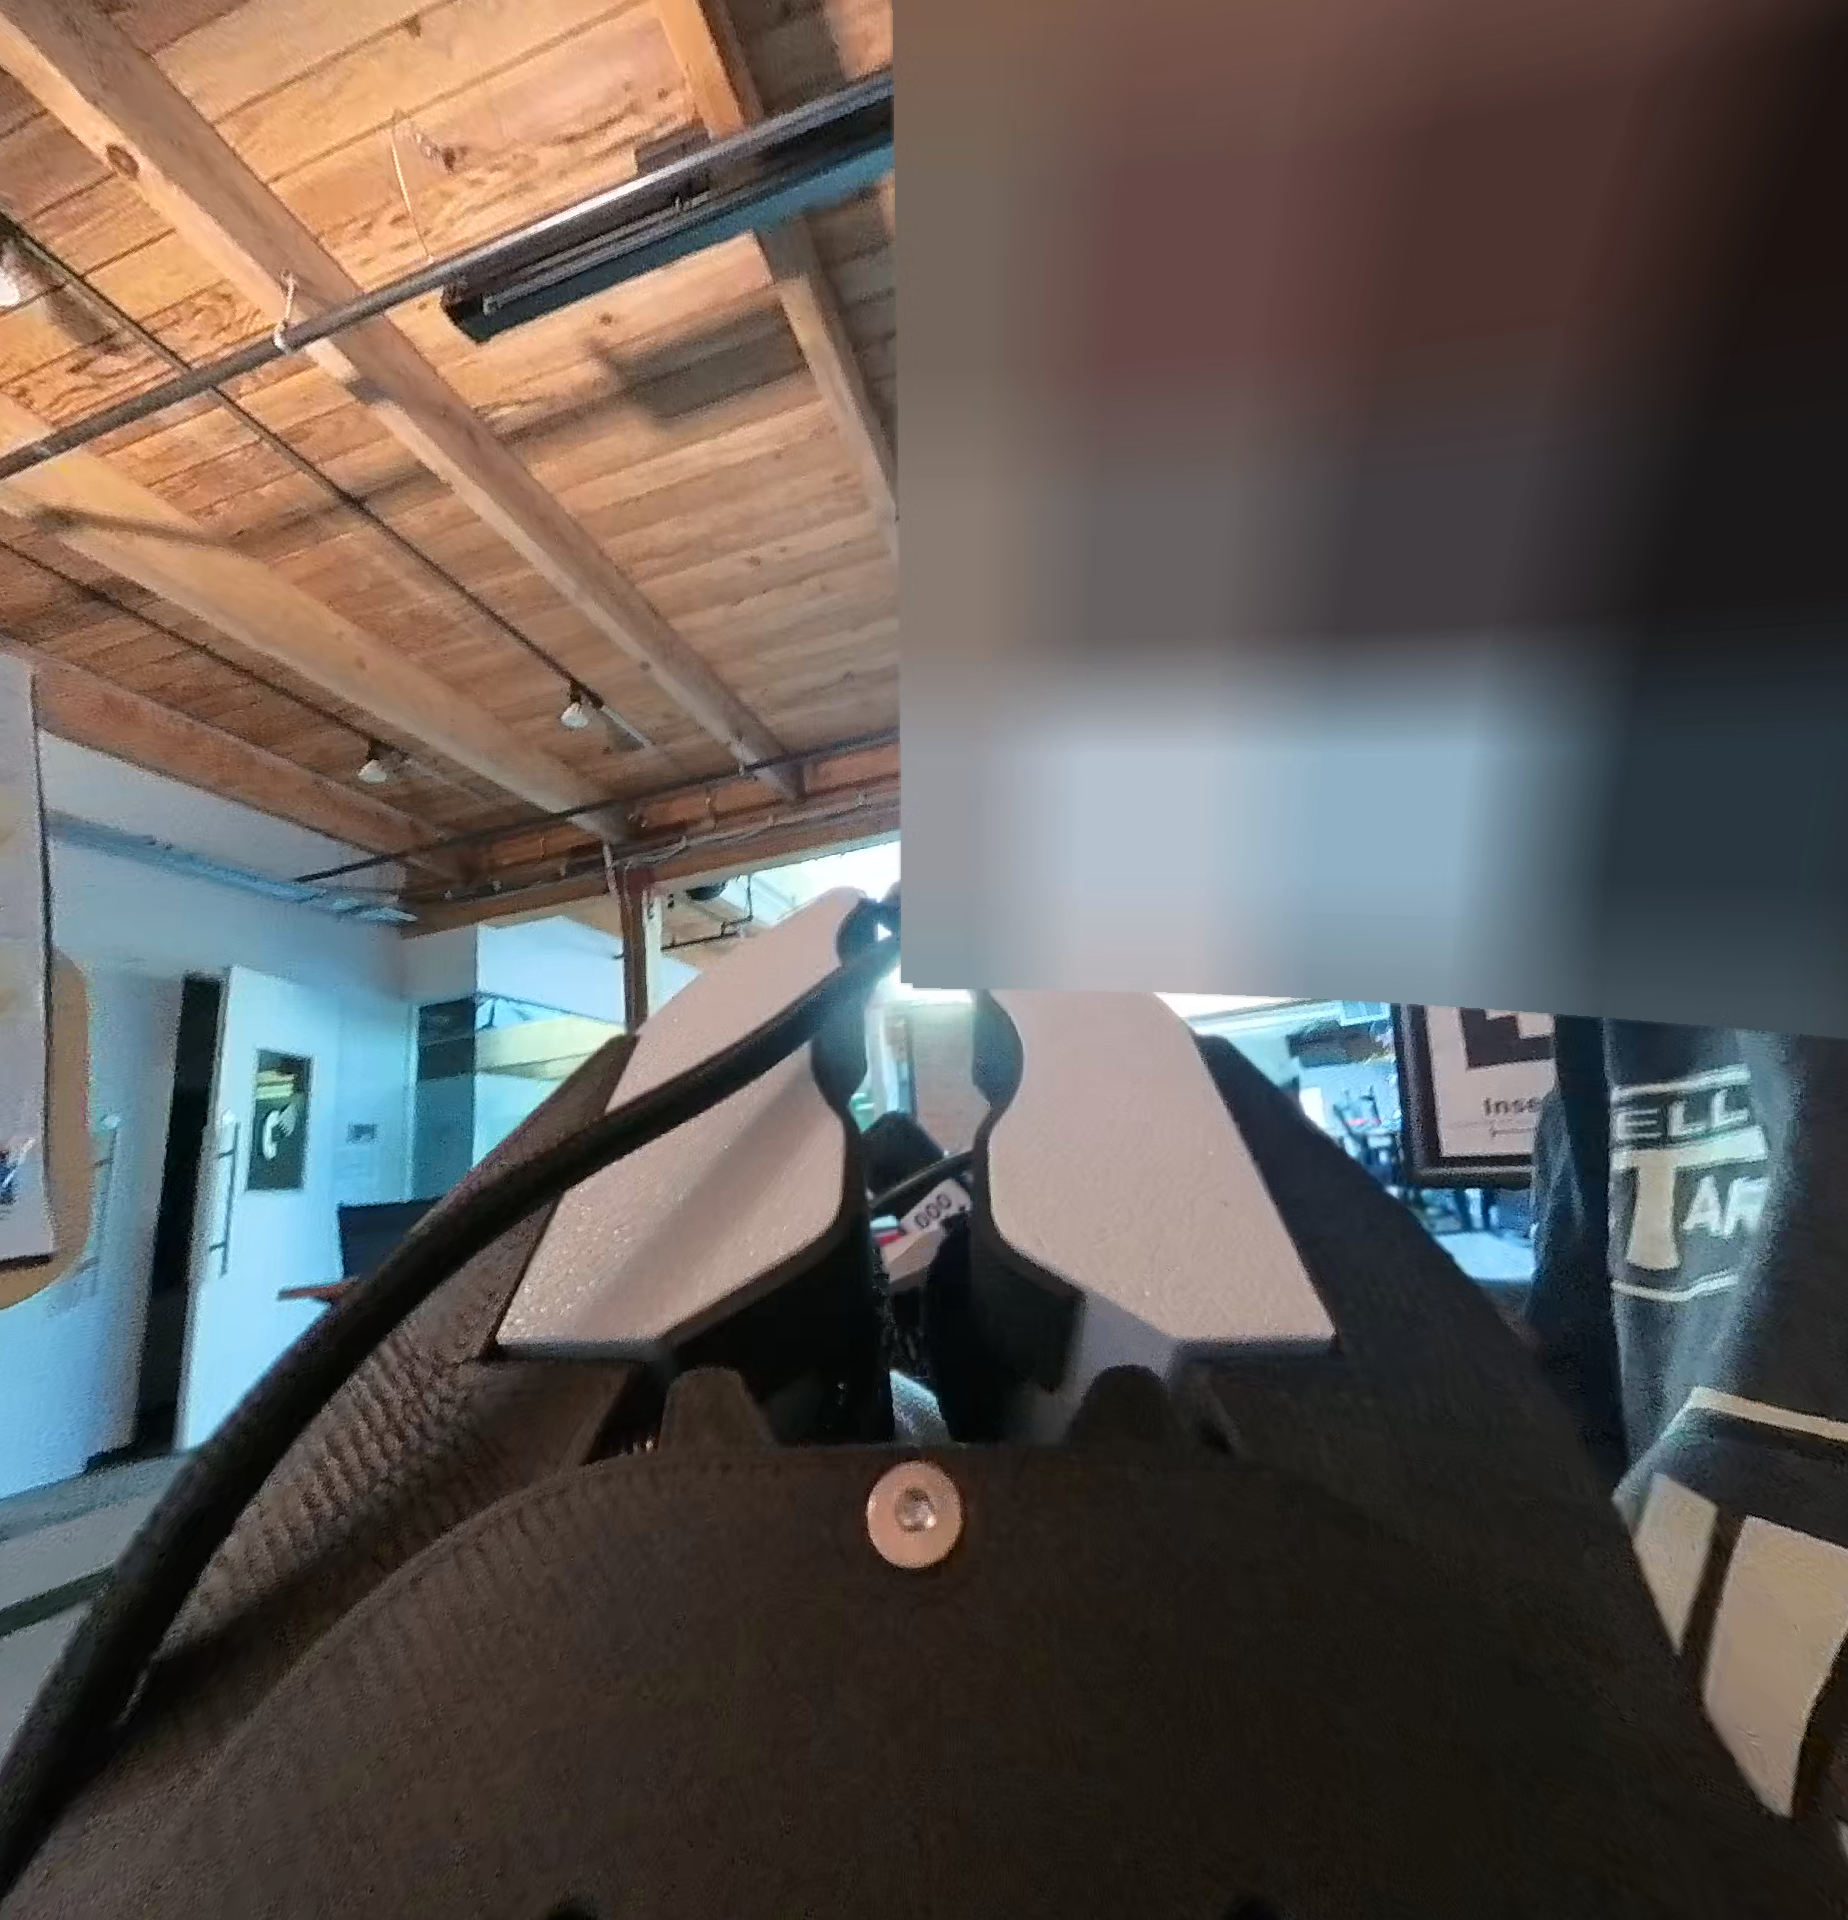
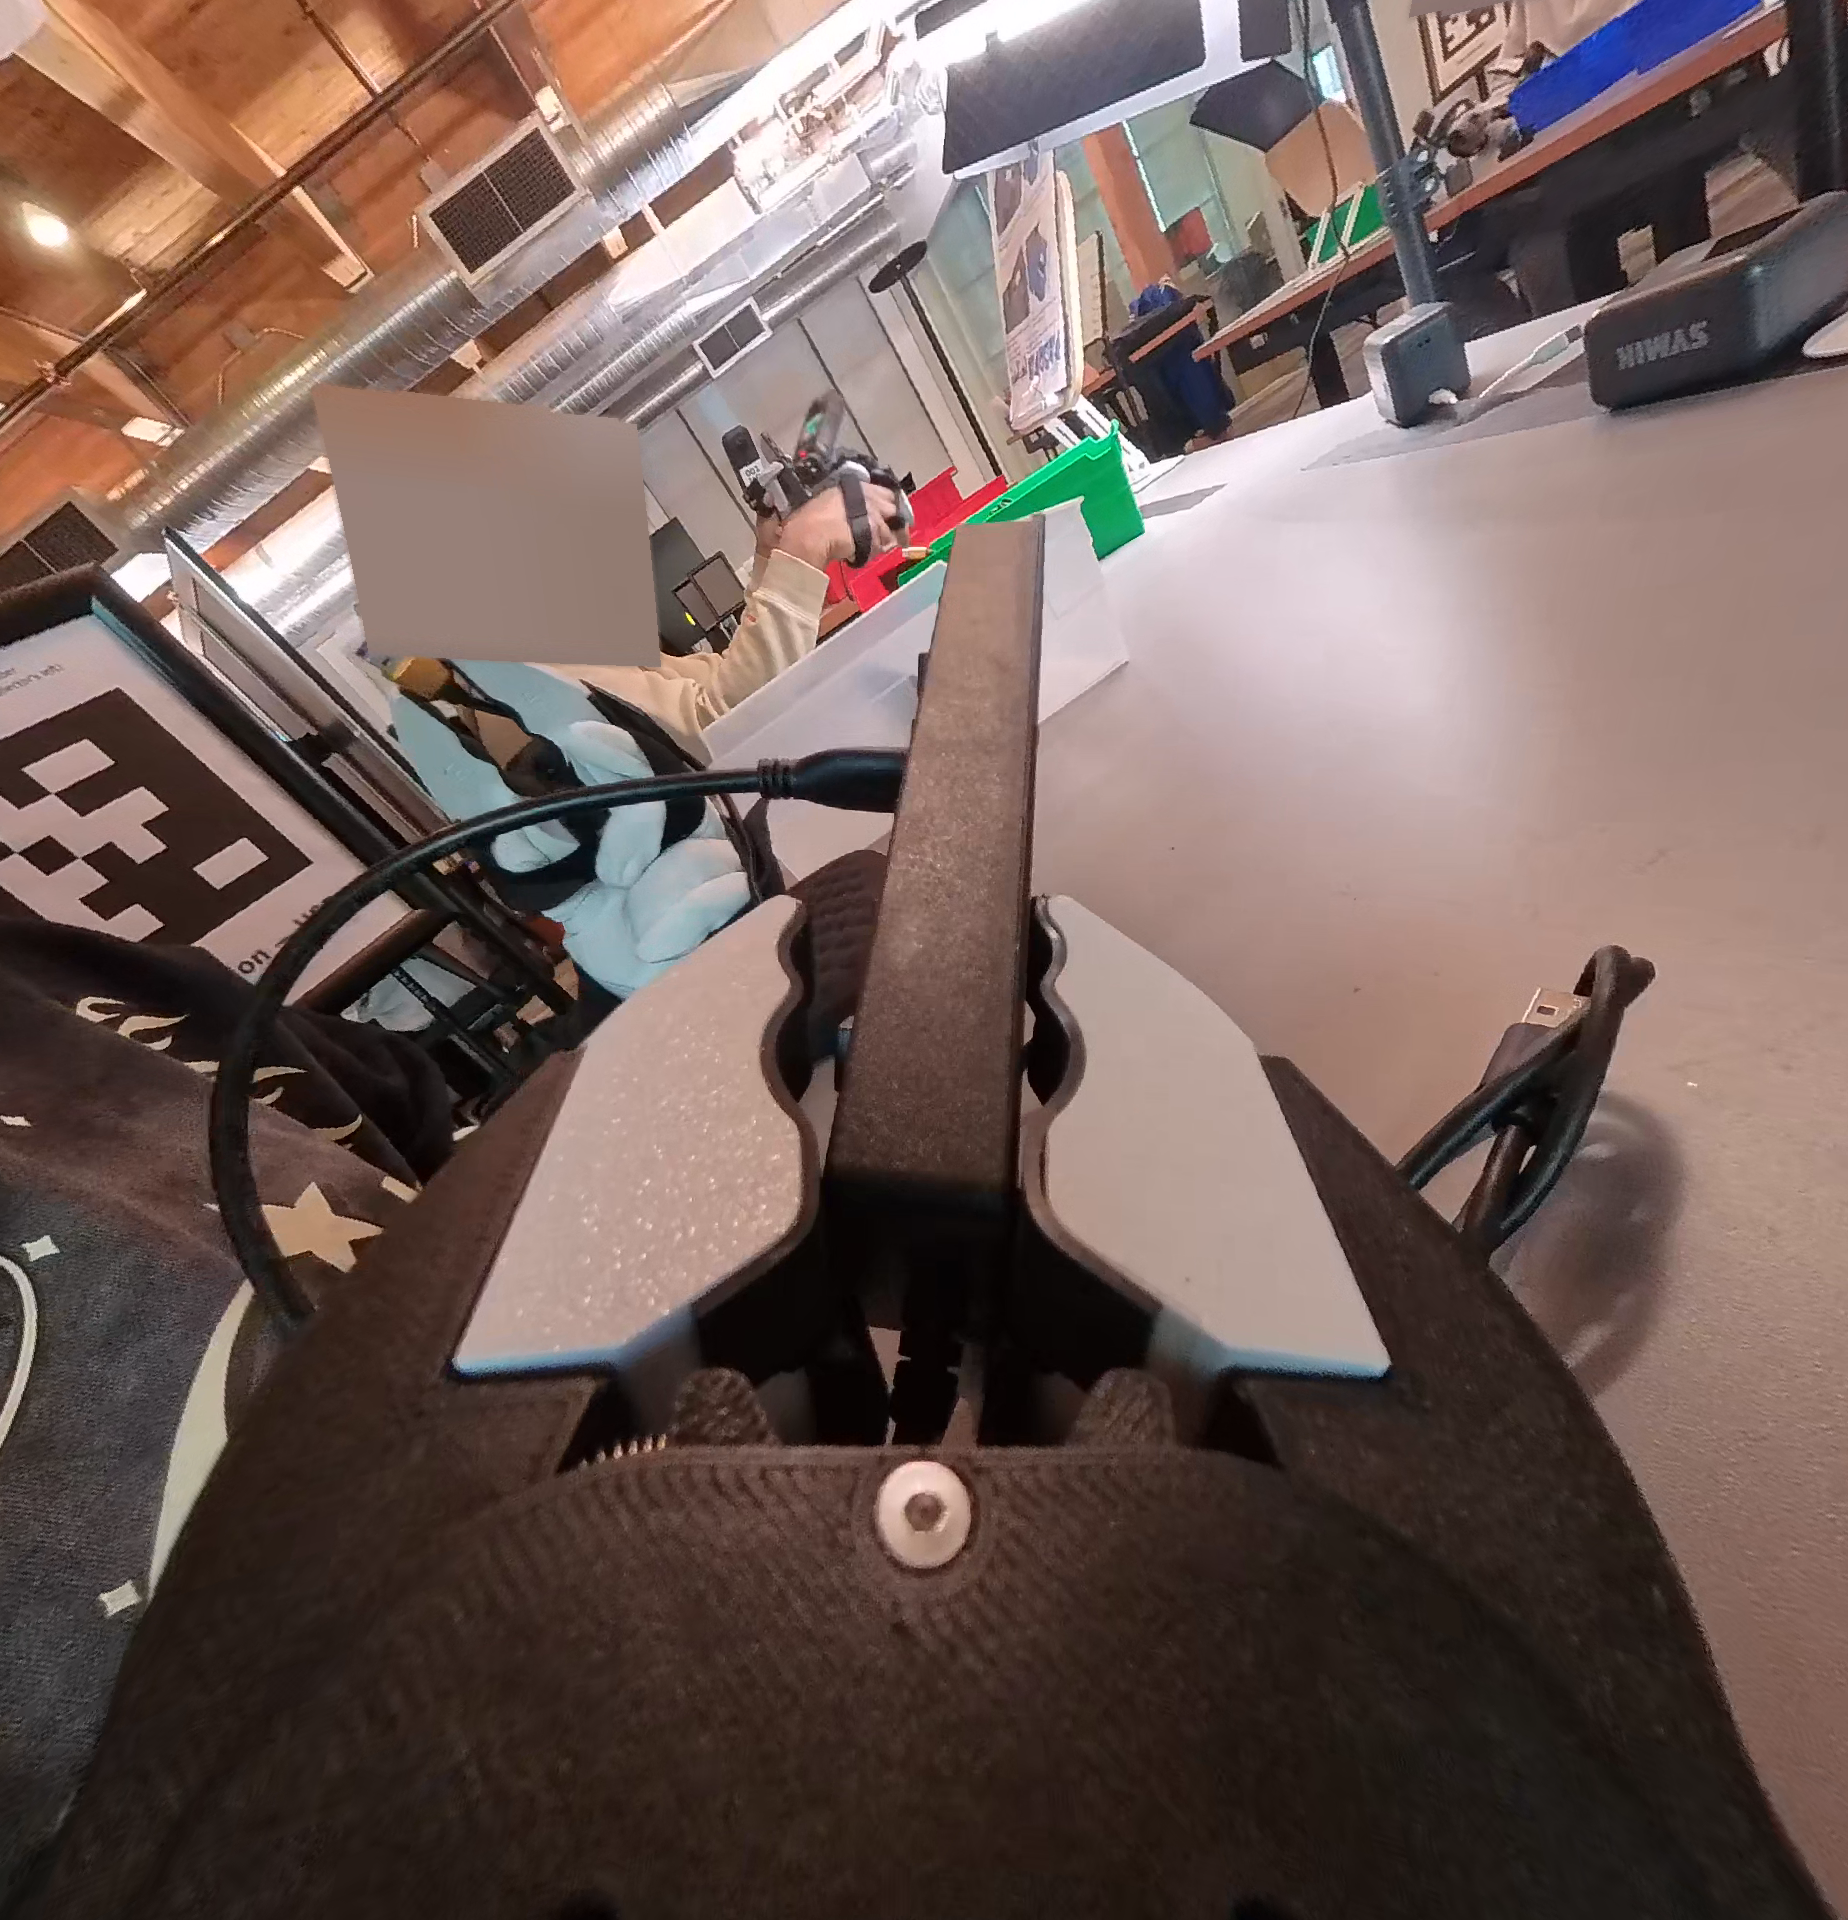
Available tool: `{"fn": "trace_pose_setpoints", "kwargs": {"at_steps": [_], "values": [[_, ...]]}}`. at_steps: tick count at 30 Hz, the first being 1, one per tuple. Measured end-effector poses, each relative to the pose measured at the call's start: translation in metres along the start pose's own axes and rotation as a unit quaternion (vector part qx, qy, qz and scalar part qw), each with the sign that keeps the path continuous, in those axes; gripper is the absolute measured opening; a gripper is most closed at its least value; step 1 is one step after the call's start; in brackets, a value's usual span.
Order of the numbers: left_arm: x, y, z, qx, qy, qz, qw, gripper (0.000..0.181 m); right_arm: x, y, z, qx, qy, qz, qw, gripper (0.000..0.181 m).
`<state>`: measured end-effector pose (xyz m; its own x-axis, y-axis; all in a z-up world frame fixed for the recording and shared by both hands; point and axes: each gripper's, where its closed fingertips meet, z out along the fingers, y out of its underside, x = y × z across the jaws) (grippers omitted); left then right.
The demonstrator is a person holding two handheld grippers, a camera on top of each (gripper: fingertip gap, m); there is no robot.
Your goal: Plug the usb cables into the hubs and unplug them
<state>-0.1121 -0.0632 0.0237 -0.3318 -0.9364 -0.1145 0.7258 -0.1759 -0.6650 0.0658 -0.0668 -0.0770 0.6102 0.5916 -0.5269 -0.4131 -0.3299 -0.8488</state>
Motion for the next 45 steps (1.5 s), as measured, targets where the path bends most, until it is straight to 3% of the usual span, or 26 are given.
{"fn": "trace_pose_setpoints", "kwargs": {"at_steps": [1, 30, 39, 42, 43, 45], "values": [[-0.001, 0.003, 0.001, -0.009, -0.004, 0.003, 1.0, 0.015, 0.0, 0.0, 0.0, -0.001, 0.001, -0.002, 1.0, 0.04], [-0.007, 0.004, -0.001, -0.008, -0.021, -0.013, 1.0, 0.015, 0.0, 0.005, 0.002, -0.016, 0.009, -0.008, 1.0, 0.039], [-0.005, 0.022, 0.004, -0.068, -0.033, 0.041, 0.996, 0.015, -0.001, 0.005, 0.002, -0.017, 0.0, -0.001, 1.0, 0.039], [-0.01, 0.047, 0.005, -0.182, -0.051, 0.145, 0.971, 0.015, -0.002, 0.006, 0.002, -0.021, -0.004, 0.003, 1.0, 0.039], [-0.011, 0.061, 0.002, -0.248, -0.044, 0.209, 0.945, 0.015, -0.002, 0.007, 0.002, -0.024, -0.006, 0.005, 1.0, 0.039], [-0.017, 0.084, -0.01, -0.376, -0.014, 0.37, 0.849, 0.015, -0.003, 0.01, 0.003, -0.035, -0.009, 0.008, 0.999, 0.039]]}}
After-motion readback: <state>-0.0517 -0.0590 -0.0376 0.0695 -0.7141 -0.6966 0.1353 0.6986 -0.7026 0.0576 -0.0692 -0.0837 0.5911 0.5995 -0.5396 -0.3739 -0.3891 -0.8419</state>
